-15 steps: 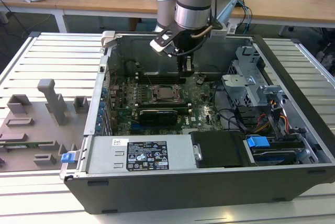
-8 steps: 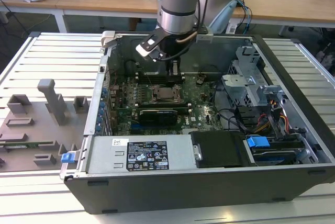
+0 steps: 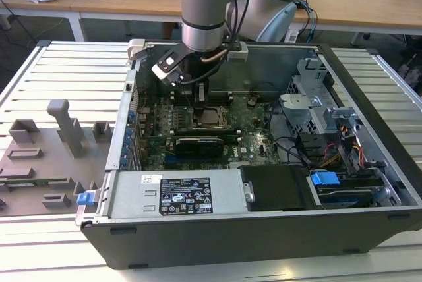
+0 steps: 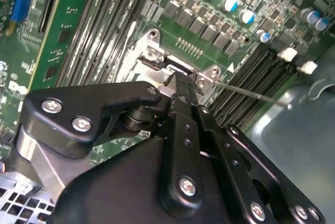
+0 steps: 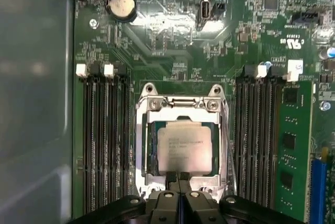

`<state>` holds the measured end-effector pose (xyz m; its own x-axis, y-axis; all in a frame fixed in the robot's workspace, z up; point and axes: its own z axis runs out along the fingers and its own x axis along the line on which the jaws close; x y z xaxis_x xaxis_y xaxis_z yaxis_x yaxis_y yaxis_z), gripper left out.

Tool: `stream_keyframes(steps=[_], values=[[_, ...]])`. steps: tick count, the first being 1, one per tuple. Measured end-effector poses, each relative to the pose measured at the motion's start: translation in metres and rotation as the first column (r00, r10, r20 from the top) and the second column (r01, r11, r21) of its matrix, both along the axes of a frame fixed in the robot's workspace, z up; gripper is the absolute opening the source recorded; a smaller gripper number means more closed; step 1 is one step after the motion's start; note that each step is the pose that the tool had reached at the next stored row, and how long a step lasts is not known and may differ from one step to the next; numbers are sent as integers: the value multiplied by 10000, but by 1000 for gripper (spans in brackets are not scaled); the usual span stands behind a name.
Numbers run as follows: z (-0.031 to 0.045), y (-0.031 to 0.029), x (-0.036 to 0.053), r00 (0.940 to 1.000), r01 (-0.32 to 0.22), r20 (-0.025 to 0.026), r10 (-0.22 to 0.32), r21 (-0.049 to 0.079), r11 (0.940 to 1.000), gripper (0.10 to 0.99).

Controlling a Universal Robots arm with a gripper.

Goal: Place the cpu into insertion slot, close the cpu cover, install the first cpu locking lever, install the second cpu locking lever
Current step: 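Close the cpu cover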

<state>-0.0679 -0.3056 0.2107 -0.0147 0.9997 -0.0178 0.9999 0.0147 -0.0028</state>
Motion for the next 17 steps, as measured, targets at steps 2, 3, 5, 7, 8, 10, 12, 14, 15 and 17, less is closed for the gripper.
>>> stream_keyframes(steps=[2, 3, 5, 7, 8, 10, 12, 14, 15, 17], values=[[-13, -1, -24, 10000, -1, -2, 1, -2, 10000, 106], [-19, 0, -43, 10000, -1, 0, 1, 0, 10000, 106], [-25, 0, -62, 10000, -1, -1, 1, 1, 10000, 106], [-34, 0, -65, 10000, -1, 0, 1, 2, 10000, 106], [-41, 0, -65, 10000, -3, 0, 3, 1, 10000, 106], [-51, -1, -66, 10000, -7, -4, 7, -2, 10000, 106], [-55, 0, -53, 10000, -25, -3, 25, -2, 10000, 106], [-58, 0, -19, 10000, -51, 3, 51, 1, 10000, 106], [-59, 0, 5, 10000, -66, 2, 66, 6, 10000, 106], [-57, 0, 63, 10000, -89, 0, 89, 12, 10000, 106]])
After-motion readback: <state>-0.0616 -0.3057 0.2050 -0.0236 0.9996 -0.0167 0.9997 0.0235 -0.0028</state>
